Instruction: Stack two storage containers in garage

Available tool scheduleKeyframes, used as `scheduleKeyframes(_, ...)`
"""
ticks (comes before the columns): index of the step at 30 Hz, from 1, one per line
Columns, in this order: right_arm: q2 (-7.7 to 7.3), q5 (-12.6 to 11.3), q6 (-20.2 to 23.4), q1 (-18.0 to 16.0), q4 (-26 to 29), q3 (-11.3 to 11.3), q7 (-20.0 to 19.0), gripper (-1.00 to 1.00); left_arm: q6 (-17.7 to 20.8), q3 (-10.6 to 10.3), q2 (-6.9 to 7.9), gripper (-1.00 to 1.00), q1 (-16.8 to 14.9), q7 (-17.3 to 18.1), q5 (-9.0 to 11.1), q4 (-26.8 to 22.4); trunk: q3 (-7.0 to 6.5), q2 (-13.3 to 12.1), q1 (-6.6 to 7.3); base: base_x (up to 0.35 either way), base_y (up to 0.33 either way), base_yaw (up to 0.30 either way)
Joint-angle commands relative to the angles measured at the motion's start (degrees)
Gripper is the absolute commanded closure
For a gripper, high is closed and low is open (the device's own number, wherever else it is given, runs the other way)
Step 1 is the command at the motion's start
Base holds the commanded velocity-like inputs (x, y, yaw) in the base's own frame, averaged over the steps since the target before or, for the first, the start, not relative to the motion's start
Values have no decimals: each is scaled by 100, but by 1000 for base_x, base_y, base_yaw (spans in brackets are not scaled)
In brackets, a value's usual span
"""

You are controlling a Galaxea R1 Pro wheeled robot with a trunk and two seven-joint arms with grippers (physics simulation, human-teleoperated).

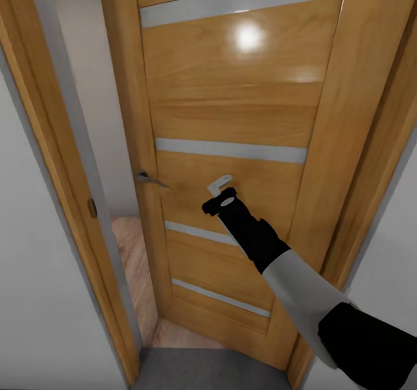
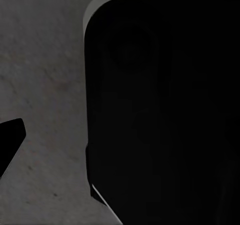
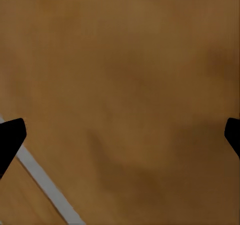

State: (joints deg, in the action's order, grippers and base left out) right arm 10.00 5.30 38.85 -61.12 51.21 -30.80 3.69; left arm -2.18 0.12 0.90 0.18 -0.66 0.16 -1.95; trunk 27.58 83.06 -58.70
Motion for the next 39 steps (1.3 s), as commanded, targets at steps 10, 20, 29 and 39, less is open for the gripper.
scheduleKeyframes(10,0,76,39,-5,6,-175,-61,-100,-10,-3,10,-100,3,-5,1,-7,5,1,-3,44,0,0)
scheduleKeyframes(20,0,66,2,-13,-400,-193,10,-100,-10,-3,8,-100,3,-5,1,-37,5,1,-3,1,0,0)
scheduleKeyframes(29,0,65,-153,-14,-728,-182,97,-100,-11,-3,7,-100,3,-5,1,-123,5,1,-3,0,0,0)
scheduleKeyframes(39,0,-259,133,-14,54,-179,81,-100,-10,-1,7,-100,6,-5,1,-138,5,1,-3,0,0,0)
